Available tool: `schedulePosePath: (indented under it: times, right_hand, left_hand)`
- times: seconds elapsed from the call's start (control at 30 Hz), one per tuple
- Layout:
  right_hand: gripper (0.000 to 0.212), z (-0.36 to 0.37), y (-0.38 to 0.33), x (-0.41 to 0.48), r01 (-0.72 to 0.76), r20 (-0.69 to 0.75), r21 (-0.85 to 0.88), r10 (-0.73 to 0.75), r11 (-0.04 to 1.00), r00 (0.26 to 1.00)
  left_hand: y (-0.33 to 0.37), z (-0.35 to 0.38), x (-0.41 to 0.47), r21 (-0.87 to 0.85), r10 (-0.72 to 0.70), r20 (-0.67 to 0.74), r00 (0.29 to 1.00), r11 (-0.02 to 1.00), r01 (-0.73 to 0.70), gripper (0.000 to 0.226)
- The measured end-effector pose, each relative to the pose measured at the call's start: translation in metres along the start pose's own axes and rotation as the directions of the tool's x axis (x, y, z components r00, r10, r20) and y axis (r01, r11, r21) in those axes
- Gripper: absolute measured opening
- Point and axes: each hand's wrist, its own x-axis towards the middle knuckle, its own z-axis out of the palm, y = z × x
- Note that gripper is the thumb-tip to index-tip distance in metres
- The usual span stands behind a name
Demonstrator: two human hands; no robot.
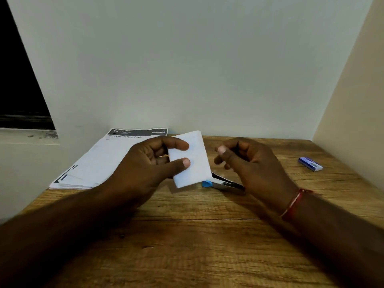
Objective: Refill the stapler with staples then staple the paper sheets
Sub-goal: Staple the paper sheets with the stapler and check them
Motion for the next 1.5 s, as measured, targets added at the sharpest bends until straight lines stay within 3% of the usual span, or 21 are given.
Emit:
schedulePosePath:
  times: [0.07,0.13,0.27,0.33,0.43,0.53,0.63,0.8,1.13,1.5]
  right_hand:
    - [0.026,-0.008,0.002,0.001,-0.075,0.127,-0.253,0.11,0.965,0.986]
    - [0.044,-0.008,0.004,0.0,-0.055,0.255,-0.488,0.203,0.871,0.945]
    - [0.023,-0.004,0.002,0.0,0.046,0.29,-0.583,0.155,0.811,0.944]
    - [0.013,-0.004,0.005,0.001,0.018,0.26,-0.533,0.143,0.846,0.955]
    - [0.006,-0.002,0.005,-0.001,-0.124,0.218,-0.082,0.139,0.989,0.966]
    - [0.02,-0.001,0.001,-0.002,-0.184,0.248,0.229,0.126,0.956,0.961]
    - [0.027,0.001,-0.001,-0.005,-0.251,0.326,0.361,0.13,0.898,0.937]
    - [0.033,0.001,-0.004,-0.009,-0.228,0.366,0.313,0.104,0.922,0.925]
    - [0.023,0.006,-0.008,-0.013,-0.114,0.353,0.246,0.021,0.963,0.935]
    - [0.02,0.003,-0.004,-0.009,0.045,0.258,0.067,-0.061,0.997,0.964]
  left_hand:
    - [0.002,-0.005,0.001,0.032,0.006,-0.065,0.998,0.999,-0.004,0.039]
    - [0.004,-0.009,0.001,0.059,0.016,-0.107,0.994,0.998,-0.01,0.042]
    - [0.009,-0.008,0.0,0.05,0.066,-0.119,0.991,0.997,-0.06,0.037]
    - [0.011,-0.007,-0.002,0.075,0.08,-0.105,0.991,0.995,-0.072,0.032]
    - [0.013,-0.009,-0.004,0.215,0.115,-0.075,0.991,0.972,-0.096,0.025]
    - [0.014,-0.007,-0.007,0.342,0.161,-0.027,0.987,0.929,-0.142,0.028]
    - [0.014,-0.003,-0.01,0.425,0.194,0.019,0.981,0.886,-0.184,0.03]
    - [0.016,-0.002,-0.013,0.496,0.212,0.026,0.977,0.846,-0.197,0.032]
    - [0.018,0.002,-0.016,0.58,0.269,0.079,0.96,0.771,-0.263,0.034]
    - [0.018,0.004,-0.018,0.523,0.29,0.107,0.951,0.797,-0.302,0.036]
